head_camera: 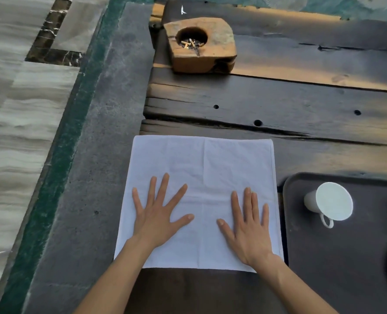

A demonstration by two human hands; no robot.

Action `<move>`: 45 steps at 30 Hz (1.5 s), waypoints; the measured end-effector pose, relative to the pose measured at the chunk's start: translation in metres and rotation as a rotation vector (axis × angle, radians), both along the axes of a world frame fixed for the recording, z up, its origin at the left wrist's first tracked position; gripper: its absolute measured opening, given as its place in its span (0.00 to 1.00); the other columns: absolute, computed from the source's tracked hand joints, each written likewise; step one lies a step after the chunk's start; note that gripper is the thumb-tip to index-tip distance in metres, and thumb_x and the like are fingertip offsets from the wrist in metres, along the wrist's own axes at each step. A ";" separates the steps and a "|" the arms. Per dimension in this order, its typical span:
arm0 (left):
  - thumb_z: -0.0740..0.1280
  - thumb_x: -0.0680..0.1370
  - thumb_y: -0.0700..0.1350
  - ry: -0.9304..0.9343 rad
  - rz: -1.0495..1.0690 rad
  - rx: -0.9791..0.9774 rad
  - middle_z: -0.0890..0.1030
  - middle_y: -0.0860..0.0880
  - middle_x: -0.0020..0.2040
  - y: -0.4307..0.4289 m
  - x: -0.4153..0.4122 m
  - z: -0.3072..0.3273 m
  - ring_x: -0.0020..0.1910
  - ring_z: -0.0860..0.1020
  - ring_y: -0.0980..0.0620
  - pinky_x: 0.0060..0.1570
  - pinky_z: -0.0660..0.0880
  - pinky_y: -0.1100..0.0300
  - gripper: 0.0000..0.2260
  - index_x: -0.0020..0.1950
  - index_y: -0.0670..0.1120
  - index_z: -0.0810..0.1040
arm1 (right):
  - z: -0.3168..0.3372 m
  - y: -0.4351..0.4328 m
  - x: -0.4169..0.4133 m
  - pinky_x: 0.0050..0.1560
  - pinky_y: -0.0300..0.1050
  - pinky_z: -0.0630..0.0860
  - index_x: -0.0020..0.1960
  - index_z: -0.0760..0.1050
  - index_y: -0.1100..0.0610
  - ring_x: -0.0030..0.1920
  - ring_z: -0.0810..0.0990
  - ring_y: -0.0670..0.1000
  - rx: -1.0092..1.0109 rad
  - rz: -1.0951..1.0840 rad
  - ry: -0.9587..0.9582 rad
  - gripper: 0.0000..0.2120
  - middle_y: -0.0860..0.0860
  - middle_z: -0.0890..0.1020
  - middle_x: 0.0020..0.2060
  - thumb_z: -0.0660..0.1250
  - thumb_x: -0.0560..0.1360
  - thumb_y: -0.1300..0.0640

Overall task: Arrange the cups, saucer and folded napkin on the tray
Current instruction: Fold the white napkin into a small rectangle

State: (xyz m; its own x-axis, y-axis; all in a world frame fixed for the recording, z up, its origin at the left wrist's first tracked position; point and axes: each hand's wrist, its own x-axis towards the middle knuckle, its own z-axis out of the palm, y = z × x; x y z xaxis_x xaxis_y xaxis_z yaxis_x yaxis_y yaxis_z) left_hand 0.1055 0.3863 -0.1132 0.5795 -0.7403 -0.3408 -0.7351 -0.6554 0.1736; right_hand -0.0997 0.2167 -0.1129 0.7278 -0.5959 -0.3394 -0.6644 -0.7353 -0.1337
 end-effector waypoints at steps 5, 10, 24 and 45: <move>0.50 0.77 0.76 -0.044 -0.077 -0.071 0.42 0.49 0.85 0.002 0.010 -0.012 0.83 0.40 0.43 0.75 0.39 0.28 0.37 0.82 0.65 0.46 | -0.002 0.001 0.003 0.77 0.62 0.36 0.81 0.35 0.47 0.80 0.35 0.55 0.002 -0.023 -0.008 0.37 0.52 0.35 0.80 0.42 0.80 0.31; 0.44 0.81 0.71 0.052 0.150 -0.068 0.29 0.52 0.82 0.021 0.033 -0.009 0.82 0.32 0.47 0.78 0.37 0.36 0.29 0.80 0.69 0.39 | 0.011 -0.026 -0.006 0.78 0.61 0.47 0.82 0.44 0.47 0.81 0.41 0.59 0.070 -0.186 -0.098 0.35 0.58 0.43 0.81 0.49 0.80 0.35; 0.69 0.81 0.43 0.381 0.812 -0.556 0.82 0.52 0.53 0.049 0.067 0.026 0.48 0.79 0.56 0.53 0.78 0.49 0.18 0.71 0.51 0.77 | 0.045 -0.025 0.003 0.65 0.59 0.72 0.79 0.56 0.51 0.66 0.71 0.55 0.263 -0.552 -0.374 0.32 0.53 0.72 0.67 0.65 0.79 0.49; 0.68 0.80 0.33 0.665 0.797 -0.614 0.83 0.49 0.52 0.067 0.105 0.044 0.48 0.82 0.57 0.53 0.78 0.53 0.10 0.52 0.48 0.84 | 0.106 -0.076 -0.005 0.44 0.42 0.78 0.57 0.77 0.54 0.39 0.85 0.47 0.708 -0.865 -0.691 0.20 0.52 0.86 0.38 0.79 0.69 0.60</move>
State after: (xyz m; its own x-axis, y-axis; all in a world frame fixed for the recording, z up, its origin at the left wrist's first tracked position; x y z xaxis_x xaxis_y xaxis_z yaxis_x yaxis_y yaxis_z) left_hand 0.2104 0.4532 -0.0693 0.7925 -0.3978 -0.4623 0.1896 -0.5597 0.8067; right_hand -0.1048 0.1410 -0.0072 0.3512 -0.8023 -0.4826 -0.5222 0.2600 -0.8122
